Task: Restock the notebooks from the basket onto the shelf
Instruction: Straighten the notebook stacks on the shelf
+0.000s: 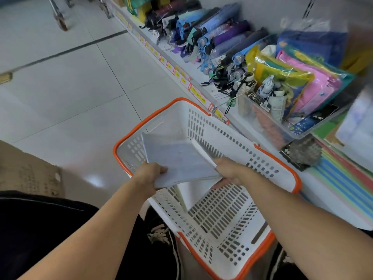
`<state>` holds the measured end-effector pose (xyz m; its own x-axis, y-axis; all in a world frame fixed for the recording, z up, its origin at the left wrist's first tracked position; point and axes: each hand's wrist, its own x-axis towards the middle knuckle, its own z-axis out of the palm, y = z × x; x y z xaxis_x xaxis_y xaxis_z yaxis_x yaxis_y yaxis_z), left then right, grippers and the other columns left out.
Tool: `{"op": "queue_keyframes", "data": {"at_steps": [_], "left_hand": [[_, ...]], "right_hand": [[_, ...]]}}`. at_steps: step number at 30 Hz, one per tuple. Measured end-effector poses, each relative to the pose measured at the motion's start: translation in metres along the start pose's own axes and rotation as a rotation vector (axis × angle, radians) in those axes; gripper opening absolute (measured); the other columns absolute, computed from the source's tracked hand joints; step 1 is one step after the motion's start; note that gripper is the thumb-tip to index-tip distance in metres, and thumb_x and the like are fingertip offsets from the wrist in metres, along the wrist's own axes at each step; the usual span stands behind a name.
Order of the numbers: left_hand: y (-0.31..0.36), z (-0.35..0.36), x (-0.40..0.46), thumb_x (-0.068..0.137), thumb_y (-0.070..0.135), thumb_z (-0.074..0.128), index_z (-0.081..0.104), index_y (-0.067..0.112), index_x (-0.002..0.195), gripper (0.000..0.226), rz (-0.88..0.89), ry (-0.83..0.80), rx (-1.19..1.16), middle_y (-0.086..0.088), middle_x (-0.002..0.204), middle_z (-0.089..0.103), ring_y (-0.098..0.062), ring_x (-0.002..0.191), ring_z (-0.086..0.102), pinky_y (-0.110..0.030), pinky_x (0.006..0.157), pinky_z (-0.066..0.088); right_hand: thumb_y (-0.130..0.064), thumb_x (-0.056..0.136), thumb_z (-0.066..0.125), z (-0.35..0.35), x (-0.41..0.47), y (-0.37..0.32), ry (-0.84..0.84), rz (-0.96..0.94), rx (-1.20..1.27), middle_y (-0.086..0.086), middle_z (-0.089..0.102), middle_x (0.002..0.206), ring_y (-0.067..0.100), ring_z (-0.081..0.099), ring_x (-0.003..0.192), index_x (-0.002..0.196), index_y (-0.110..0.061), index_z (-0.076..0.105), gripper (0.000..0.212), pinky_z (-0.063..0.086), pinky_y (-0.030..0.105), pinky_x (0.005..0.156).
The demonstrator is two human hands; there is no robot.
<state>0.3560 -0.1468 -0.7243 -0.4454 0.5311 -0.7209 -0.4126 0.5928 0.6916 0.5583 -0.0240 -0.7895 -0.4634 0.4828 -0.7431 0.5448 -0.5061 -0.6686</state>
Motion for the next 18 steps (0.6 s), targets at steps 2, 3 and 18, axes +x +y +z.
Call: {"op": "queue_keyframes", "data": {"at_steps": [2,3,18], "left_hand": [[0.013,-0.007,-0.020,0.097,-0.002,0.049,0.055,0.001,0.122,0.027,0.001,-0.230,-0.177,-0.011,0.086,0.073,-0.024,0.066,0.071,-0.028,0.051,0.056],[0.019,-0.009,-0.029,0.096,0.001,0.049,0.055,0.000,0.125,0.030,0.015,-0.325,-0.281,-0.012,0.089,0.075,-0.023,0.068,0.073,-0.027,0.053,0.057],[0.229,0.097,-0.171,0.091,0.010,0.064,0.064,0.022,0.118,0.029,0.806,-0.428,-0.189,-0.001,0.105,0.075,-0.020,0.087,0.074,-0.033,0.069,0.059]], "right_hand": [[-0.001,0.098,0.054,-0.012,-0.028,-0.029,-0.002,-0.089,0.050,0.011,0.067,0.114,0.026,0.068,0.093,0.127,-0.009,0.058,0.030,0.062,0.037,0.060],[0.001,0.097,0.054,-0.020,-0.044,-0.045,-0.006,-0.121,0.084,0.011,0.065,0.119,0.026,0.067,0.096,0.130,-0.009,0.055,0.034,0.061,0.037,0.060],[-0.015,0.092,0.061,-0.102,-0.292,-0.172,0.148,-0.903,0.472,0.009,0.073,0.112,0.022,0.073,0.078,0.123,-0.022,0.063,0.033,0.059,0.031,0.053]]}}
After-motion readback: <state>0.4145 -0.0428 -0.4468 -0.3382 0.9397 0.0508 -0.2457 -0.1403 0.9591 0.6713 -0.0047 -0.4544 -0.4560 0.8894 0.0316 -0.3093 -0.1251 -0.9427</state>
